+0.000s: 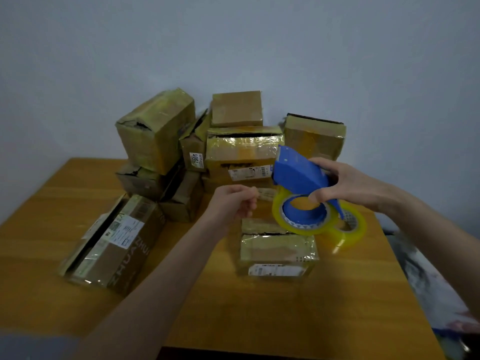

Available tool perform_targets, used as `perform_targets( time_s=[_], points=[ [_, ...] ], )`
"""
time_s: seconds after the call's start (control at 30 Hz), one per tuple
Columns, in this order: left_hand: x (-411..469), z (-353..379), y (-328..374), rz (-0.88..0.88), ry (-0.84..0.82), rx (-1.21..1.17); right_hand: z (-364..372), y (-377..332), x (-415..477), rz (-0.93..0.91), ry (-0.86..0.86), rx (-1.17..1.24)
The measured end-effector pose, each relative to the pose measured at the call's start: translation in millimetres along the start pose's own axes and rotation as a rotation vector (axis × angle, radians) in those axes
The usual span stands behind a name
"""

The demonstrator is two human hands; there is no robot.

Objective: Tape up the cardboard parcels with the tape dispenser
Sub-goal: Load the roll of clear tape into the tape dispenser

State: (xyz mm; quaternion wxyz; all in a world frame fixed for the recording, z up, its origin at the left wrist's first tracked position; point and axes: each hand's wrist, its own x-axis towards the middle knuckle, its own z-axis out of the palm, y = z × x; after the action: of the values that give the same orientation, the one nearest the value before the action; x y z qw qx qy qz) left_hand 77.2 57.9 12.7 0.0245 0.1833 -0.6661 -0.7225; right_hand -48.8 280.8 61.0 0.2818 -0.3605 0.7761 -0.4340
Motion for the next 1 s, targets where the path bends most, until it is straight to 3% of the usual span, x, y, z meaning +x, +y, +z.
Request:
perform_targets(
  time_s=[0.2,0.53,0.67,0.83,1.0],
  points=[
    [-17.9,17.1,15.9,0.151,0.05,-0.03,-4.9,15.3,-6.8,0.05,0.076,0.157],
    [-30.0,57.9,44.7,0.517,0.05,0.515,-15.2,21.5,-14.9,0.015,0.156,0.165],
    [-35.7,73.4,47.0,0.644,0.064,0.603,-16.6,27.1,-16.4,-0.026,0.165,0.264],
    [-40.4,82.1,43.9,0.708,0.12,0.585,-16.4,32.6,-19.6,-0.048,0.144,0.359],
    [-41.2,79.1,49.1,0.668,0.121,0.529,-19.4,28.4,-24.5,-0.082,0.11,0.241]
  ],
)
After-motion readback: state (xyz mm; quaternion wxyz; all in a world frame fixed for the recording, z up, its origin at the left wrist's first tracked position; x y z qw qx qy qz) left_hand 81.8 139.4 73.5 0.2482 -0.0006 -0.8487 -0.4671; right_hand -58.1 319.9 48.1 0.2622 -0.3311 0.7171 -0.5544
